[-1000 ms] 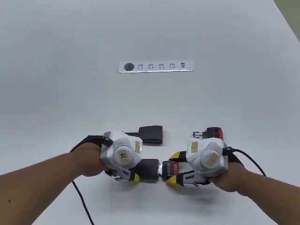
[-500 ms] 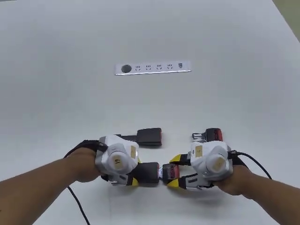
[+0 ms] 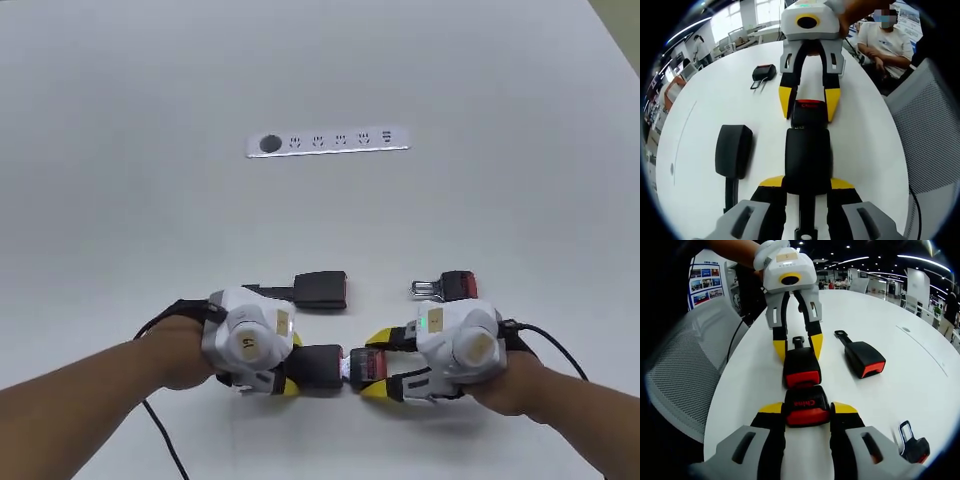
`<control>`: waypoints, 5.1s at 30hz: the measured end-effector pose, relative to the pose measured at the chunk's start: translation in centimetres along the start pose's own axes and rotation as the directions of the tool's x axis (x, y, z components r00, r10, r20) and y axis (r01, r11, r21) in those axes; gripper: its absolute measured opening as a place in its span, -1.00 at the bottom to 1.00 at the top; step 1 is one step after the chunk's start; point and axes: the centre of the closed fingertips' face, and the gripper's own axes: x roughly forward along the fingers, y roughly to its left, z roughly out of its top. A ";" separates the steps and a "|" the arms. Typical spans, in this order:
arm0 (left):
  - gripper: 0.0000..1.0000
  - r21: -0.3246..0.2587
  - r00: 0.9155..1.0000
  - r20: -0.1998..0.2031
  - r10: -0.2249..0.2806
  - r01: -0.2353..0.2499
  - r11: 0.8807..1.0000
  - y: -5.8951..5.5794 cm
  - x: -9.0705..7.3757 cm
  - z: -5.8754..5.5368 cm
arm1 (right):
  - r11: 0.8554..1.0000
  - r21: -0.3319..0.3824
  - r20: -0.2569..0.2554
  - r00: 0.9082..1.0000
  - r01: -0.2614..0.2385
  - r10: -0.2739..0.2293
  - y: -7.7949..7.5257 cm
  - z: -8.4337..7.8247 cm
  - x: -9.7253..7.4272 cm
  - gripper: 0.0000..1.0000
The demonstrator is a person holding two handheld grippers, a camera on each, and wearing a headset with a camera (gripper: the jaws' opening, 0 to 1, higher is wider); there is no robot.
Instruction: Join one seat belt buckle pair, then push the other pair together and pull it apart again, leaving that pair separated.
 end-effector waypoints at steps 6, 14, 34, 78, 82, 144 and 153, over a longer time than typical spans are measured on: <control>-0.38 -0.009 1.000 0.017 0.001 0.000 1.000 0.1 0.1 0.1 | 1.000 0.001 0.011 1.000 -0.003 0.003 0.3 0.1 -0.3 -0.37; -0.38 -0.011 1.000 0.031 -0.001 0.001 1.000 0.0 0.1 0.2 | 1.000 0.013 0.034 0.999 -0.004 0.004 0.4 0.3 -0.4 -0.36; -0.38 -0.022 0.999 0.050 -0.001 0.002 1.000 0.0 0.1 0.4 | 1.000 0.024 0.065 0.998 -0.001 0.000 0.3 0.1 -0.4 -0.35; 0.68 -0.257 0.966 0.192 0.174 -0.122 0.959 1.2 -5.5 4.8 | 0.981 0.145 0.041 0.990 0.131 -0.138 -1.8 1.1 -6.0 0.36; 0.71 -0.246 0.959 0.210 0.189 -0.135 0.960 1.9 -6.5 6.0 | 0.978 0.149 0.040 0.987 0.146 -0.153 -2.6 1.2 -7.2 0.39; 0.03 -0.125 0.981 0.179 0.081 -0.059 0.990 10.1 0.7 3.2 | 0.987 0.123 -0.053 0.994 0.103 -0.097 -12.0 -5.8 -9.1 0.03; -0.22 -0.103 0.980 0.183 0.078 -0.060 0.993 10.1 0.6 3.3 | 0.991 0.085 -0.066 0.993 0.105 -0.100 -12.0 -6.0 -9.1 -0.10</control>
